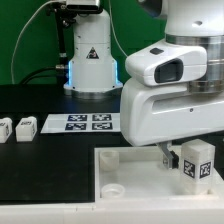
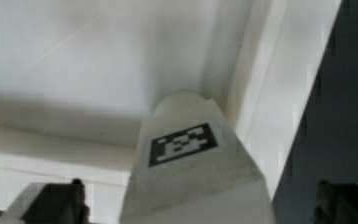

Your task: Assemble one leg

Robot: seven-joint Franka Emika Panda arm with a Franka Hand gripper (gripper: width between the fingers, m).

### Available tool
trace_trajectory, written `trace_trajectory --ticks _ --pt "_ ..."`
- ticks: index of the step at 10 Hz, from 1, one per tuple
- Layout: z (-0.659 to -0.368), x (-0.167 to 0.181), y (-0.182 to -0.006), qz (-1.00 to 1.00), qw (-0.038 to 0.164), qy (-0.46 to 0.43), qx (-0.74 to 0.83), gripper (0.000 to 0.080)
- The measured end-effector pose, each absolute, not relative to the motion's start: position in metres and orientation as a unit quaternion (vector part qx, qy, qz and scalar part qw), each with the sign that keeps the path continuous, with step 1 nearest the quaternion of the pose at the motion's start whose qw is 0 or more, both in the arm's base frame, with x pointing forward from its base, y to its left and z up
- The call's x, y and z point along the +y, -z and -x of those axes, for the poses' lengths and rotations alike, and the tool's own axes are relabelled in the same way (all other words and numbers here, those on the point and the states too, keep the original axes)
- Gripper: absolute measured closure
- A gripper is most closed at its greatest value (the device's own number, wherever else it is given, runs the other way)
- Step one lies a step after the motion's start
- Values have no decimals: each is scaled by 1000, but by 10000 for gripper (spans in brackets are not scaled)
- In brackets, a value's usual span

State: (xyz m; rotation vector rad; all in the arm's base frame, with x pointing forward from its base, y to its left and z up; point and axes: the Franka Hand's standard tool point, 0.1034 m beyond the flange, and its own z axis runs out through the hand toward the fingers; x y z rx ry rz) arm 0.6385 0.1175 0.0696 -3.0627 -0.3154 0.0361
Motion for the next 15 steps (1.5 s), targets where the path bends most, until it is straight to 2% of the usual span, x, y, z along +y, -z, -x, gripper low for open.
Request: trace_trajectory --ticks 2,3,4,6,9,11,15 --pt "-638 117 -69 994 31 -12 -102 423" --pt "-638 117 -69 994 31 -12 -102 423" --pt "-638 117 -69 995 31 -12 -91 508" --pt "-638 117 -69 997 31 -13 -76 508" --pt "-639 118 -69 980 26 -14 197 508" --pt "-640 116 -69 942 36 -19 332 508" --pt "-641 116 -69 870 35 -26 491 507"
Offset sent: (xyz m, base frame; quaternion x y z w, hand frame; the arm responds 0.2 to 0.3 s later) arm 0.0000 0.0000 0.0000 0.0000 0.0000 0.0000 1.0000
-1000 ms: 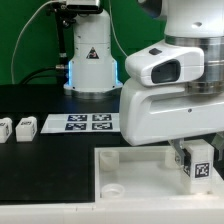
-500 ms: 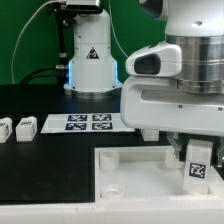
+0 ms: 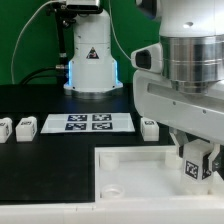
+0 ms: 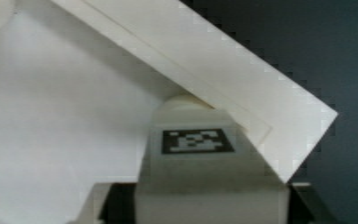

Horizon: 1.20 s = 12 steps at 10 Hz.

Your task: Assemble one leg

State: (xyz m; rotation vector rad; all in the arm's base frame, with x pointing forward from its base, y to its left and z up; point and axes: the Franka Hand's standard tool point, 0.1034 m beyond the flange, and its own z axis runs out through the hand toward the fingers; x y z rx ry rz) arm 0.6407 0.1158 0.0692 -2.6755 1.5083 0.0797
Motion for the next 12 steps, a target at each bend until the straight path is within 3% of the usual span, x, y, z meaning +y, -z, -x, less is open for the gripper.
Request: trace_trajectory --ticks 1,2,3,4,5,10,12 --pt "-641 116 -69 872 35 -26 487 454" --pt "-640 116 -68 881 35 -26 471 454" --pt "-640 116 -68 883 35 -26 467 268" --pt "-640 116 -67 906 34 -24 422 268" --pt "-640 116 -67 931 35 -22 363 169" --pt "-642 114 -61 999 30 -8 -19 151" --pt "-642 110 -65 985 19 -15 -173 151"
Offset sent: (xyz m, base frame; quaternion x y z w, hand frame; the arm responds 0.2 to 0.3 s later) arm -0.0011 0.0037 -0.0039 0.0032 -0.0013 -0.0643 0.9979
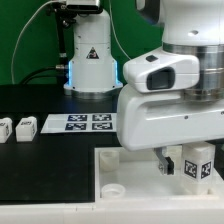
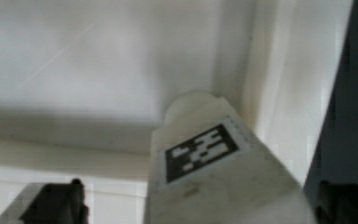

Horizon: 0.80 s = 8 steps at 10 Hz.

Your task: Assemble one leg

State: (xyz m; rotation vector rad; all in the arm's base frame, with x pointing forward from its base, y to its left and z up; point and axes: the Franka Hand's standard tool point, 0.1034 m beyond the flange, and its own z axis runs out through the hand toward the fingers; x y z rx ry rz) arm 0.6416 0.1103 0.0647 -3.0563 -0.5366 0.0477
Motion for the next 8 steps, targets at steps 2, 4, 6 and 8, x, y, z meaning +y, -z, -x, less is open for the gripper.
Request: trace_trajectory --ticks 2,4,6,8 --pt "-638 107 -72 968 8 -4 -250 151" --pt "-638 103 -68 957 5 -6 -291 151" --pt "-637 105 -68 956 6 -7 -292 404" --pt "-635 110 -67 955 9 -9 -295 512"
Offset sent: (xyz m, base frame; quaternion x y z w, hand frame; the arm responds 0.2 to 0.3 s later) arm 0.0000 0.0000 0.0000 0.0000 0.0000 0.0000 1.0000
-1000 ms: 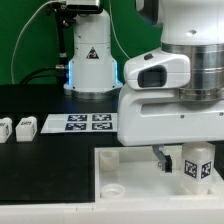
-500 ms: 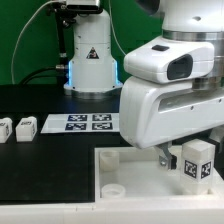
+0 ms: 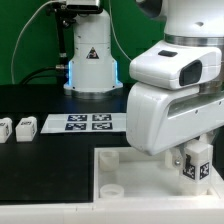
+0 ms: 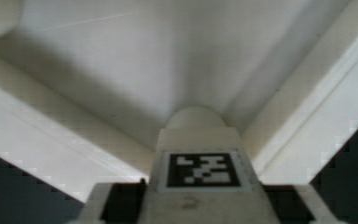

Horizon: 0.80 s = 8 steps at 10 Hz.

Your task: Assemble one leg

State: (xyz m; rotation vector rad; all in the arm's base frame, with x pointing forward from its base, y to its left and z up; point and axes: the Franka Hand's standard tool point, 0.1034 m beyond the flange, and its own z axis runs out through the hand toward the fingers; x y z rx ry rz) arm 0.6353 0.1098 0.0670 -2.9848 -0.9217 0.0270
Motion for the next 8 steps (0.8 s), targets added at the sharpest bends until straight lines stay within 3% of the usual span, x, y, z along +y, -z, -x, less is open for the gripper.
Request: trace_trajectory --ticks 3,8 --pt "-635 111 -67 970 10 -7 -244 509" --pt "-632 117 -66 991 11 0 135 509"
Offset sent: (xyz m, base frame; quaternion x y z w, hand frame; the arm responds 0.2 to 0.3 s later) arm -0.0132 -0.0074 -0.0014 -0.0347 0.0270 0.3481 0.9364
